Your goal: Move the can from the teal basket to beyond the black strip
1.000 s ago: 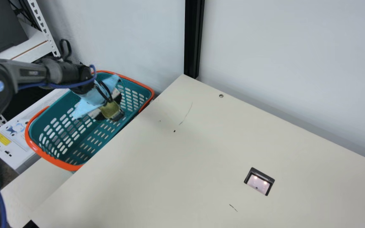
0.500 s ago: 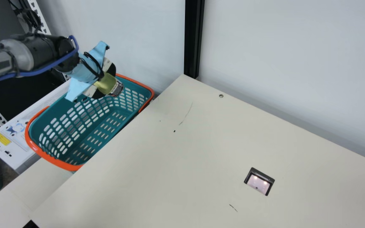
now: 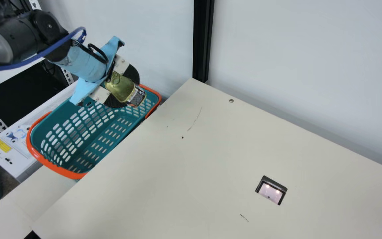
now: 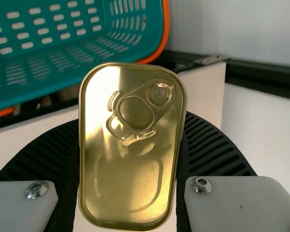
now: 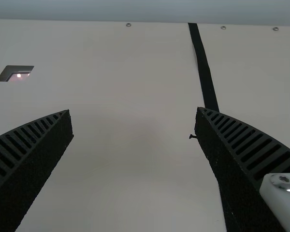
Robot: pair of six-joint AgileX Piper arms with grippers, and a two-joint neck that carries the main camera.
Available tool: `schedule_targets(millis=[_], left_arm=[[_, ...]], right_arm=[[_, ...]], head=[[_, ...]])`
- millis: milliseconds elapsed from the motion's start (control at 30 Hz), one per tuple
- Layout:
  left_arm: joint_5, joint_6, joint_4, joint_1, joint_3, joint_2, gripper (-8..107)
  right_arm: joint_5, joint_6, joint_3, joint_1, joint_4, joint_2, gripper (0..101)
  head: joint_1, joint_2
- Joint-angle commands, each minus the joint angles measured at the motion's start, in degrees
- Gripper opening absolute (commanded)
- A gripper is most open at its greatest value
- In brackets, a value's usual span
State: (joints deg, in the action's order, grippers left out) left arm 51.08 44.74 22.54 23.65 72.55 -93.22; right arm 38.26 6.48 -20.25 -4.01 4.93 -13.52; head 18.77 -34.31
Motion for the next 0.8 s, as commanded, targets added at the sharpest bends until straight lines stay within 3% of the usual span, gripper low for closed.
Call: schedule_targets(millis=[0, 167, 600, 767], left_arm=[[2.79, -1.02, 0.19, -0.54, 0.28, 0.65, 10], [9.17, -4.07, 2.85, -1.80, 1.44, 1.88, 10], [9.75, -4.62, 3.04, -2.02, 1.47, 2.26, 10], [14.71, -6.08, 6.54, -1.70, 1.59, 2.50, 10]], right_arm=[[0.00, 0.00, 0.00, 0.00, 0.00, 0.00, 101], [0.00, 0.00, 0.00, 0.00, 0.00, 0.00, 101], [0.00, 0.00, 0.00, 0.00, 0.00, 0.00, 101], [0.00, 0.00, 0.00, 0.00, 0.00, 0.00, 101]], head=[[2.25, -1.03], [2.25, -1.03], [2.25, -1.03], [2.25, -1.03]])
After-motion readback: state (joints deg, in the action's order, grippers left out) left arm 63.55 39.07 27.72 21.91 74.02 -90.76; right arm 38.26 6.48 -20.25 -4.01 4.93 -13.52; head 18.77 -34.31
